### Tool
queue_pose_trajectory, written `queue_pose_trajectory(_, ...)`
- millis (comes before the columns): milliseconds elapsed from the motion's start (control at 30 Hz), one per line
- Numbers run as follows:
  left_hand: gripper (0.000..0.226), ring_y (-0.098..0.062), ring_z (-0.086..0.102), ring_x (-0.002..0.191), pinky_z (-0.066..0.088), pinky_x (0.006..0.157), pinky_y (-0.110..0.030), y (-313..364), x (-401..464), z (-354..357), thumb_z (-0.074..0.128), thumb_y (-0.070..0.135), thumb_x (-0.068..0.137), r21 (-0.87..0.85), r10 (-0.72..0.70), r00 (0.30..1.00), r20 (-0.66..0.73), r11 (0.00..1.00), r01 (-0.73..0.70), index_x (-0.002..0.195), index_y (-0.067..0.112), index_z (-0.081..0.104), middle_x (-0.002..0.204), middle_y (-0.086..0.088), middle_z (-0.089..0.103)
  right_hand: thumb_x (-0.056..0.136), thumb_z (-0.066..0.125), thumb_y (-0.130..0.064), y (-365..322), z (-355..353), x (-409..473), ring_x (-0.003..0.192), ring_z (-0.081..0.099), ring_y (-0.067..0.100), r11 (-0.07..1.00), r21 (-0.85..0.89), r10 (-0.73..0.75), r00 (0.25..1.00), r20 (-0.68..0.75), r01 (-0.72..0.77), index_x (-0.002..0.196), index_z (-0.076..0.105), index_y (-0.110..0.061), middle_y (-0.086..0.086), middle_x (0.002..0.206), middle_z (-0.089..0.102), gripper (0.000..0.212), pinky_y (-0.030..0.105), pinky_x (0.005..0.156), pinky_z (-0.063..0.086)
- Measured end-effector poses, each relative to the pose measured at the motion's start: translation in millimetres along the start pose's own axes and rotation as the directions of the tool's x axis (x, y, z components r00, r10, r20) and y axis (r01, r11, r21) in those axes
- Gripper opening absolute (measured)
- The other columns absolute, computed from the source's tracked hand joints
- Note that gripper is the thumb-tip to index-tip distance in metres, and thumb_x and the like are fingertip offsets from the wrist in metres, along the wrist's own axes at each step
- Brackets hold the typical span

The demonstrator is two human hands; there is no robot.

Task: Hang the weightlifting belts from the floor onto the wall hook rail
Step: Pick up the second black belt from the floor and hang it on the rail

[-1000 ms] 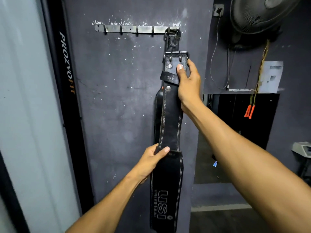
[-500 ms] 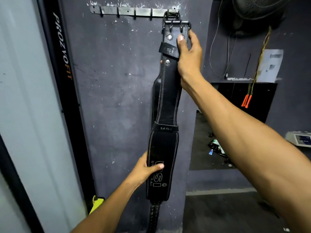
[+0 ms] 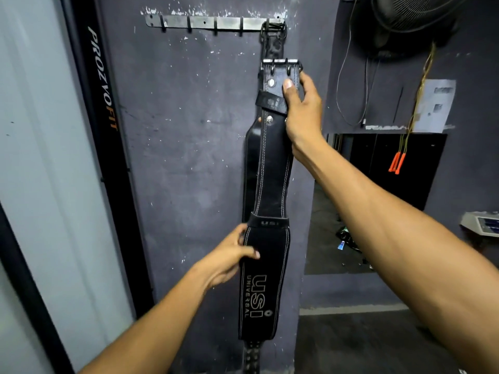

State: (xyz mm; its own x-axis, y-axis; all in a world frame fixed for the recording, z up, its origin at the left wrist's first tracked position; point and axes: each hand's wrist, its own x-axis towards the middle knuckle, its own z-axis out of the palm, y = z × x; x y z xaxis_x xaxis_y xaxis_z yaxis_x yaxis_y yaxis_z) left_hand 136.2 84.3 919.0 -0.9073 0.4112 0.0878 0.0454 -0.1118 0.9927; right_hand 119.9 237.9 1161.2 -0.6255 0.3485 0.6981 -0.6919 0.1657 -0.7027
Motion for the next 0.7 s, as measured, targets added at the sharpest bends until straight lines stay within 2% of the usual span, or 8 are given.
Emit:
queue_pose_trajectory(100,0.069,-0.028,0.054,0.111,0.047,0.083,-0.03,72.9,15.1,10.7,0.036,-0.019,0.077,-0.286,0.093,0.994,-0.054,0.952,-0.105,0.144,-0.004,0.046,0.12,-0.02,0.061,0.107,0.057,-0.022,16.3,-1.1,-14.8,0.132,0.061,0.022,0.999,-0.049,0.019,0.999,0.03,-0.017,0.148,0.051,-0.004,0.011,0.143,0.064,0.045,0.04,0.117,0.045)
queue_pose_trajectory(167,0.041,-0.015,0.055,0.082,0.054,0.071,-0.025,120.4,22.1,17.1,0.037,-0.004,0.09,-0.447,0.176,0.983,-0.054,0.876,-0.181,0.122,0.001,0.062,0.087,-0.005,0.05,0.107,0.056,-0.023,25.9,-1.3,-28.3,0.133,0.06,0.024,0.996,-0.082,0.029,0.996,0.083,-0.022,0.149,0.05,-0.005,0.011,0.143,0.064,0.046,0.044,0.118,0.044)
queue_pose_trajectory(200,0.025,-0.013,0.057,0.076,0.057,0.071,-0.026,139.5,25.6,20.1,0.045,0.007,0.097,-0.472,0.225,0.972,-0.061,0.852,-0.227,0.109,0.007,0.067,0.082,-0.001,0.05,0.108,0.056,-0.023,30.7,-0.9,-36.0,0.131,0.062,0.024,0.996,-0.091,0.029,0.993,0.111,-0.019,0.148,0.05,-0.005,0.011,0.14,0.066,0.045,0.045,0.116,0.045)
queue_pose_trajectory(267,0.024,-0.02,0.071,0.09,0.061,0.089,-0.035,169.1,30.7,29.8,0.052,0.022,0.105,-0.415,0.294,0.951,-0.102,0.856,-0.309,0.113,0.006,0.069,0.106,-0.011,0.071,0.107,0.056,-0.024,39.3,0.3,-50.3,0.125,0.065,0.022,0.995,-0.103,0.015,0.987,0.163,0.001,0.146,0.053,-0.008,0.009,0.135,0.069,0.042,0.045,0.113,0.048)
queue_pose_trajectory(400,0.038,-0.033,0.069,0.088,0.06,0.086,-0.041,182.9,37.1,48.8,0.052,0.012,0.105,-0.218,0.341,0.915,-0.216,0.897,-0.385,0.131,-0.016,0.056,0.115,-0.032,0.066,0.104,0.061,-0.032,50.8,-5.8,-73.7,0.115,0.07,0.014,0.999,0.013,0.04,0.993,0.11,-0.042,0.143,0.054,-0.02,0.002,0.127,0.073,0.042,0.04,0.105,0.053)
queue_pose_trajectory(500,0.036,-0.032,0.065,0.084,0.057,0.086,-0.04,183.9,40.2,50.7,0.051,0.01,0.105,-0.182,0.377,0.904,-0.2,0.893,-0.412,0.13,-0.016,0.055,0.111,-0.032,0.064,0.096,0.069,-0.039,68.6,-29.0,-100.5,0.102,0.073,0.017,0.974,0.177,0.118,0.982,0.145,-0.143,0.145,0.046,-0.037,0.006,0.111,0.077,0.054,0.036,0.096,0.057)
queue_pose_trajectory(600,0.032,-0.03,0.065,0.081,0.055,0.092,-0.045,195.6,44.0,51.6,0.052,0.011,0.105,-0.187,0.409,0.883,-0.231,0.872,-0.453,0.128,-0.01,0.059,0.105,-0.028,0.066,0.098,0.071,-0.012,90.3,-38.3,-128.9,0.097,0.073,0.019,0.97,0.096,0.187,0.935,0.3,-0.225,0.133,0.062,-0.019,0.011,0.111,0.078,0.036,0.045,0.096,0.059)
queue_pose_trajectory(700,0.031,-0.03,0.067,0.081,0.056,0.095,-0.048,202.1,46.3,52.4,0.052,0.011,0.105,-0.215,0.405,0.877,-0.257,0.861,-0.461,0.126,-0.011,0.059,0.107,-0.029,0.065,0.099,0.068,-0.011,93.8,-35.2,-132.6,0.093,0.072,0.018,0.973,0.072,0.191,0.94,0.283,-0.22,0.117,0.074,-0.007,0.008,0.107,0.08,0.019,0.046,0.094,0.058)
